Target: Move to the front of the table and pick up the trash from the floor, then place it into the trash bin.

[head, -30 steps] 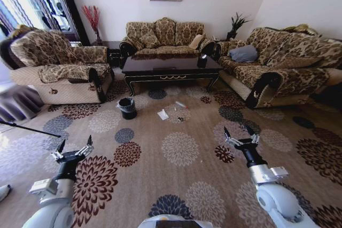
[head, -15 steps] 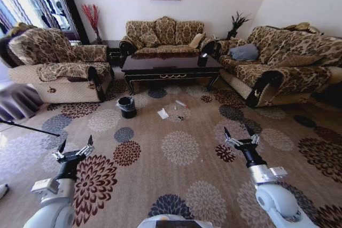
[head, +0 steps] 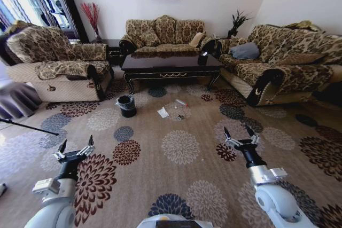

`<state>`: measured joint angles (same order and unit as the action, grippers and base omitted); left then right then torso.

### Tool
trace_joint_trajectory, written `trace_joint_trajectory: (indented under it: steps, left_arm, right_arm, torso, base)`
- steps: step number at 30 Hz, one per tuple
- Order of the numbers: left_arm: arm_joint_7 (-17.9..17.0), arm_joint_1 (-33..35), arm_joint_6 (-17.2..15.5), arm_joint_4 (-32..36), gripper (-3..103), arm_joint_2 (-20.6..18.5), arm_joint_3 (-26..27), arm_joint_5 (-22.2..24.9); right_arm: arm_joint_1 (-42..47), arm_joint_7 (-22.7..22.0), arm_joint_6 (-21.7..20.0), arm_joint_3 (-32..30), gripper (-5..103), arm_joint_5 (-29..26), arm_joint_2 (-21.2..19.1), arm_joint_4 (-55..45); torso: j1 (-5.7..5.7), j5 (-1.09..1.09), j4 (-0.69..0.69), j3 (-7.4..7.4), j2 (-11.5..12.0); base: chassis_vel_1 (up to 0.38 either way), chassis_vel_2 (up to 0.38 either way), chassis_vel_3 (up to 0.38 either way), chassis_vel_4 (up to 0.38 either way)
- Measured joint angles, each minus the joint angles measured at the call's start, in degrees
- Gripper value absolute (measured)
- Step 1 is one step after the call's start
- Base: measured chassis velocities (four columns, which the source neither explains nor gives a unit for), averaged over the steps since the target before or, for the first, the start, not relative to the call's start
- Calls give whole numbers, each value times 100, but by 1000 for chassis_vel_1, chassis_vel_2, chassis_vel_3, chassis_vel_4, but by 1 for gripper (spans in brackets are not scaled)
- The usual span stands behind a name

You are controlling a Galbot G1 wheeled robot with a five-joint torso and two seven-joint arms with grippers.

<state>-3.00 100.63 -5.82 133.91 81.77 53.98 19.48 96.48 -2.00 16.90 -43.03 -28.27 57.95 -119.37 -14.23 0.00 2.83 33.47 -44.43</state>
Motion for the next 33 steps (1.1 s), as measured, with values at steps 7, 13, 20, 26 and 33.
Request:
trace_joint_trajectory:
  steps: [7,13,20,26,33]
  left_arm:
    - [3,3,1,0,100,18,0,0]
    - [4,8,4,0,100,28,0,0]
    - [7,16,8,0,100,50,-5,-14]
    - [9,27,26,0,100,57,-5,-16]
    - [12,53,29,30,100,57,-5,-16]
  right_arm:
    - [19,8,14,7,100,21,25,8]
    - [22,8,14,12,100,10,24,-14]
    - [28,0,13,30,100,8,38,-15]
    - [39,-18,13,38,100,9,49,-23]
    - [54,-23,41,43,100,20,60,-65]
  torso:
    - [68,0,0,-94,164]
    - [136,0,0,-186,321]
    - [210,0,0,-297,507]
    - [262,0,0,-368,630]
    - [341,0,0,-473,815]
  base:
    - [0,0,0,0]
    - [0,0,0,0]
    - [0,0,0,0]
    - [0,0,0,0]
    - [0,0,0,0]
